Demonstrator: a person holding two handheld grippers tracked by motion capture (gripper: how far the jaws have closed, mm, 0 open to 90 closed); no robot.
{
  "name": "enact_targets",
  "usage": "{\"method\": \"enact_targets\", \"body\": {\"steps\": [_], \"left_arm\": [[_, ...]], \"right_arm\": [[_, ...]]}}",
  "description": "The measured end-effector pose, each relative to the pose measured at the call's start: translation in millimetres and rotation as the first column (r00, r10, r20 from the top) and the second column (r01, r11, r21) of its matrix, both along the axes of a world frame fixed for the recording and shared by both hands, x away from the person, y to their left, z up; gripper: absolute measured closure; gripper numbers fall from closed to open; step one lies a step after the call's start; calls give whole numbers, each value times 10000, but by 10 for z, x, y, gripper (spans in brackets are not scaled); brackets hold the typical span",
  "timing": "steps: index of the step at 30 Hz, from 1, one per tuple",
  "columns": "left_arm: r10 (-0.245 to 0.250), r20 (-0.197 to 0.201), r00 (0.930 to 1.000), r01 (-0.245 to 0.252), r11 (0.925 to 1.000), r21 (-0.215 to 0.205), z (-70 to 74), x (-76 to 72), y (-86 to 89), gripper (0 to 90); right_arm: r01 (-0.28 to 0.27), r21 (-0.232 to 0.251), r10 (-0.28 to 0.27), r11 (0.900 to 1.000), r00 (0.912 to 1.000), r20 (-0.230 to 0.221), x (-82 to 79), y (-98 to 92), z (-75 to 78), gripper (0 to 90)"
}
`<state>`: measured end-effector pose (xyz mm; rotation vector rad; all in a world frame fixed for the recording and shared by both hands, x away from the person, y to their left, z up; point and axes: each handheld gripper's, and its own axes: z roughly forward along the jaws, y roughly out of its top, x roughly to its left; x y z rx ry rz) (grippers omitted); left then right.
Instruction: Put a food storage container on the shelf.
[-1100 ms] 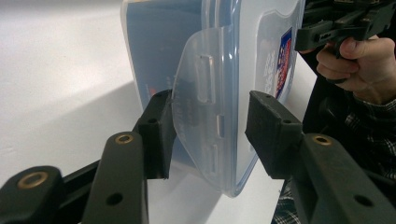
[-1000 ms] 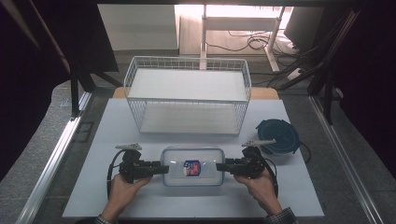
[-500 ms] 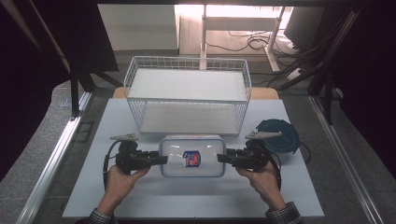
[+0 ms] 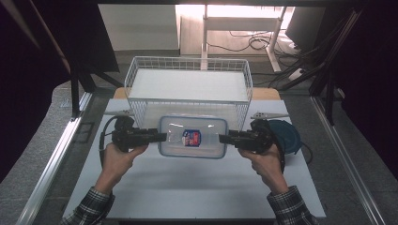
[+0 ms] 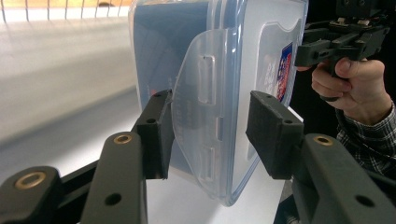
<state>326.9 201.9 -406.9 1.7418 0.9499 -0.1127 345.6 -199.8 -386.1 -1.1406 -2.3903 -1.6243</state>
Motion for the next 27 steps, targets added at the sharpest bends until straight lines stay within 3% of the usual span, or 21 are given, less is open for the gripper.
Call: {"method": "enact_targets", "body": {"steps": [6, 14, 27], "left_arm": [[93, 175, 9998, -91, 9998, -156, 190, 123, 41, 518], [234, 407, 9989, -215, 9987, -456, 474, 359, 132, 518], [602, 235, 9979, -581, 9952, -786, 680, 700, 212, 516]], "right_arm": [[58, 48, -59, 10000, 9998, 177, 86, 34, 161, 548], [151, 35, -153, 9999, 9986, 507, 299, 121, 504, 549], [265, 167, -274, 9995, 9981, 550, 664, 218, 735, 548]]}}
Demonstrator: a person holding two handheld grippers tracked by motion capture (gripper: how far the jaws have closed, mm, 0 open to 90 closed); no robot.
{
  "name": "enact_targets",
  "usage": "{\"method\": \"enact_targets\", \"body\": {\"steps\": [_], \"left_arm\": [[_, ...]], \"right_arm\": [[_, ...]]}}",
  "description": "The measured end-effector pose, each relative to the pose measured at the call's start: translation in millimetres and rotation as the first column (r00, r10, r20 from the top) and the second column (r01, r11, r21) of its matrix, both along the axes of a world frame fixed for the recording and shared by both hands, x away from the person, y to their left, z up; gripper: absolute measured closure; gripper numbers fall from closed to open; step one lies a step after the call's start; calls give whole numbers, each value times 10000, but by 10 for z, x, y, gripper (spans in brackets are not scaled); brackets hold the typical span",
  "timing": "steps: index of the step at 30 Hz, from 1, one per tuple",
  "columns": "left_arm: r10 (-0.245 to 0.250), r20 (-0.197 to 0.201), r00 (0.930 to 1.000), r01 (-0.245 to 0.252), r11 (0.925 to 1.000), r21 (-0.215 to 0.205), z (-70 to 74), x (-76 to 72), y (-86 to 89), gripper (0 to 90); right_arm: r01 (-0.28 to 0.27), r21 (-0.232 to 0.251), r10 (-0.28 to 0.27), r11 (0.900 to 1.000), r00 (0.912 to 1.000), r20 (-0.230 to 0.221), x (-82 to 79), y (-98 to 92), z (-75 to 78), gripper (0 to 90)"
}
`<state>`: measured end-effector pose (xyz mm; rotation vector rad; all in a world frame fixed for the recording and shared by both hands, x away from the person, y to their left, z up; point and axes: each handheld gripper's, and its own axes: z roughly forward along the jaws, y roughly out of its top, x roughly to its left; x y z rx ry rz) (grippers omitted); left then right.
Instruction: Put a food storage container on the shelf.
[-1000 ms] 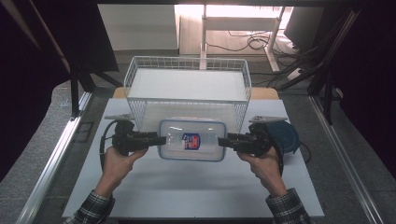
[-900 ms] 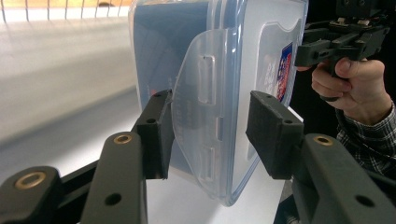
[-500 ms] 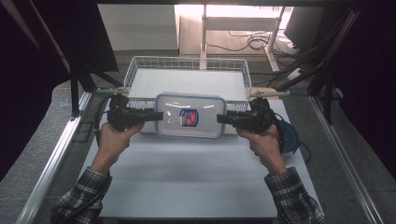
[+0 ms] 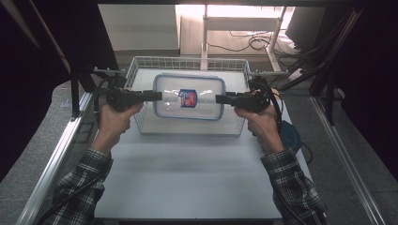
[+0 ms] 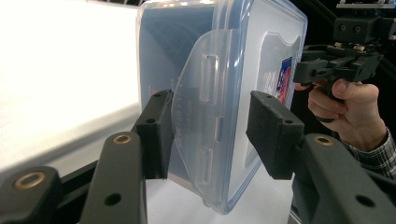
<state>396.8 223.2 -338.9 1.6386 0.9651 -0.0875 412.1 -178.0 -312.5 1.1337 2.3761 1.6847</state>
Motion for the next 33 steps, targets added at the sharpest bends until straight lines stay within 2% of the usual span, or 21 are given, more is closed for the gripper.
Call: {"method": "enact_targets", "body": {"steps": [7, 17, 23, 25, 29, 32, 33], "left_arm": [[167, -214, 9996, -173, 9995, -247, 63, 187, 32, 515], [369, -204, 9991, -371, 9992, -111, 198, 371, 59, 514], [438, -308, 9986, -446, 9987, -241, 133, 494, 79, 512], [470, -307, 9984, -481, 9982, -353, 111, 523, 87, 512], [534, -177, 9984, -537, 9984, -157, 123, 533, 69, 505], [730, -11, 9973, -730, 9969, 285, 149, 518, 19, 486], [812, 30, 9967, -812, 9962, 318, 155, 511, 8, 473]], "right_arm": [[214, -15, -214, 9998, 9997, -149, 171, 49, 101, 545], [317, 13, -316, 9995, 9992, -224, 402, 109, 195, 539], [581, -41, -582, 9983, 9977, -355, 529, 146, 187, 532], [624, 95, -620, 9980, 9975, -341, 552, 149, 180, 532], [731, 124, -727, 9973, 9970, -269, 587, 157, 172, 522], [888, 106, -886, 9960, 9960, -150, 591, 174, 163, 505], [934, 117, -933, 9956, 9956, -96, 590, 181, 160, 503]]}}
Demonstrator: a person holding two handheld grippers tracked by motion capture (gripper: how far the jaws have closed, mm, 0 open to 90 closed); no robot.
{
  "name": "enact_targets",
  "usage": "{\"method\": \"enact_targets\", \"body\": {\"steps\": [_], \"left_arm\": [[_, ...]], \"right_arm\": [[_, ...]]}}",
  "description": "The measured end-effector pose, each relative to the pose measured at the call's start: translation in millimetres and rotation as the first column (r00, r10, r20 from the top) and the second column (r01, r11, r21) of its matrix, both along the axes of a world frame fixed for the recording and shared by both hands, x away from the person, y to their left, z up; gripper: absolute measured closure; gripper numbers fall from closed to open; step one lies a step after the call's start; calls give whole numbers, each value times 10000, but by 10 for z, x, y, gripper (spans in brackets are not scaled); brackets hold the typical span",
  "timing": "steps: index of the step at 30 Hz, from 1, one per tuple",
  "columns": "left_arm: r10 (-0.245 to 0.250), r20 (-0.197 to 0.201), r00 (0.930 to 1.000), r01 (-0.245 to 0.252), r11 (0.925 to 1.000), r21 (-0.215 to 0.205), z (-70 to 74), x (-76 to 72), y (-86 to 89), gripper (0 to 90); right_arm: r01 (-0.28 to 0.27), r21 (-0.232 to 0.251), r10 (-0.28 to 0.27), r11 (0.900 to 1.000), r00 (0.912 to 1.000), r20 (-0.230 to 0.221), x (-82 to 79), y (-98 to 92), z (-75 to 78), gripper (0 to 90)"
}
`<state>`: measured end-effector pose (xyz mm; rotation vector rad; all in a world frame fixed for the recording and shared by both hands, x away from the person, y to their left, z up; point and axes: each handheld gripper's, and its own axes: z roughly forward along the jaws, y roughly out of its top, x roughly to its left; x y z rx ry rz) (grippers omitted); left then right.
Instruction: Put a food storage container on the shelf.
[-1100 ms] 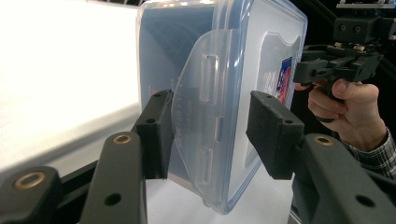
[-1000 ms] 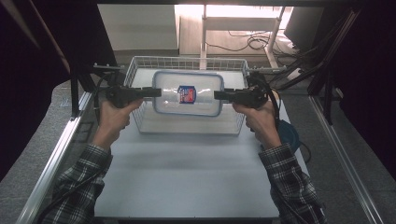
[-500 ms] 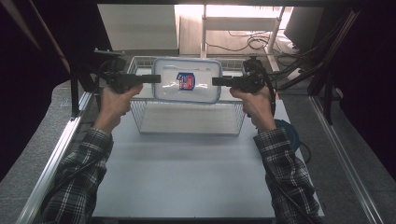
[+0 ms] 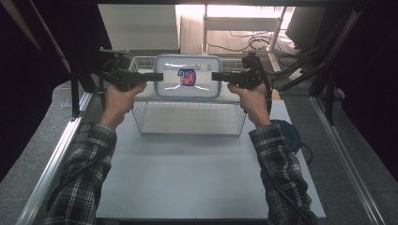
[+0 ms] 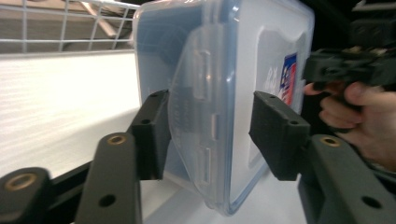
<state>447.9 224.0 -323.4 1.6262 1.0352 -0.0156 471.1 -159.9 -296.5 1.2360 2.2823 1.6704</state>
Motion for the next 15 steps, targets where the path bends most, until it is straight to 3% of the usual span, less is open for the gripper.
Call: {"method": "enact_targets", "body": {"steps": [6, 9, 10, 11, 12, 15], "left_arm": [[7, 91, 10000, -8, 9999, 143, -2, -6, -8, 468], [19, 67, 10000, -22, 9990, 451, -9, 4, -29, 442], [5, 1, 10000, -5, 9983, 578, -21, 19, -39, 385], [1, -118, 9999, 6, 9982, 600, -37, 39, -44, 385], [24, -248, 9997, -10, 9984, 557, -55, 61, -45, 350], [-16, -333, 9994, 27, 9994, 331, -75, 97, -22, 333]], "right_arm": [[56, 109, -57, 9999, 9999, 111, 15, -8, -25, 492], [211, -307, -203, 9993, 9994, 289, 10, 17, -35, 504], [326, -907, -292, 9953, 9988, 384, 2, 70, -64, 481], [326, -907, -292, 9953, 9988, 384, 2, 70, -64, 481], [412, -1238, -365, 9915, 9985, 398, 3, 103, -93, 448], [483, -636, -477, 9968, 9988, 112, 39, 94, -148, 462]]}}
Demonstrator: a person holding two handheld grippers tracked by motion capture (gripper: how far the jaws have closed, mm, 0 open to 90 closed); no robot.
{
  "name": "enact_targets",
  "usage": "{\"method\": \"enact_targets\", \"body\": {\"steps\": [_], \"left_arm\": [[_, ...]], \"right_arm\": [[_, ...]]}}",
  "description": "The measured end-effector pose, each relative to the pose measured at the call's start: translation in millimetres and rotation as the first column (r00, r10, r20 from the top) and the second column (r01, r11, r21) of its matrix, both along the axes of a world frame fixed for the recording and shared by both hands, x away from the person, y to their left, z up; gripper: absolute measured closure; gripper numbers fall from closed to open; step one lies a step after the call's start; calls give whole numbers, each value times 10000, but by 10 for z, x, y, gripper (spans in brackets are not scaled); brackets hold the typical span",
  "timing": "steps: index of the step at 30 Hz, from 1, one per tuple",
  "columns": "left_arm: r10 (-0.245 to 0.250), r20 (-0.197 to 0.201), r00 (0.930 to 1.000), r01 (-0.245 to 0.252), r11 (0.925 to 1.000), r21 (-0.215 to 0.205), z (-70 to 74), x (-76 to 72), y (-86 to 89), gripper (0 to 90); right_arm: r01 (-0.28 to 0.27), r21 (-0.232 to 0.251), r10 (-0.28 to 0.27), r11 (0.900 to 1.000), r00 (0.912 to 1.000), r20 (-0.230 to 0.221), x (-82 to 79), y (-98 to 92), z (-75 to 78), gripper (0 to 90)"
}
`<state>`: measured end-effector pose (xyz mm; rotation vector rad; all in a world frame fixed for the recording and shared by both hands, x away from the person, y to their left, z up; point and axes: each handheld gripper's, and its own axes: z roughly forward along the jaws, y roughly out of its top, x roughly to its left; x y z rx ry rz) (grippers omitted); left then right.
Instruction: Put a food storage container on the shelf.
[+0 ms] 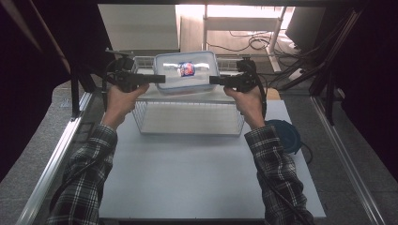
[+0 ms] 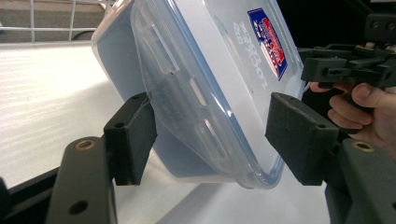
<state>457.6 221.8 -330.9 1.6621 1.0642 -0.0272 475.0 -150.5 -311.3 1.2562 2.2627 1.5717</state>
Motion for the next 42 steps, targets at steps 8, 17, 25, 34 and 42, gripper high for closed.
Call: {"method": "enact_targets", "body": {"steps": [8, 17, 25, 34, 42], "left_arm": [[718, 201, 9972, -732, 9942, 787, 53, 0, -23, 265], [1036, 355, 9940, -1056, 9926, 603, 84, 20, -7, 419], [894, 138, 9959, -897, 9956, 276, 57, 19, -21, 436], [1012, -99, 9948, -1013, 9947, -158, 16, -39, -22, 427], [1426, 383, 9890, -1442, 9885, 447, 74, -103, -51, 433]], "right_arm": [[366, -133, -361, 9992, 9989, 313, -49, 19, 32, 466], [767, -461, -736, 9960, 9951, 656, -93, 72, 87, 496], [779, -547, -738, 9955, 9947, 722, -167, 66, 96, 503], [760, -496, -726, 9959, 9951, 670, -137, 65, 90, 483], [743, -565, -702, 9956, 9950, 717, -138, 63, 101, 484]]}}
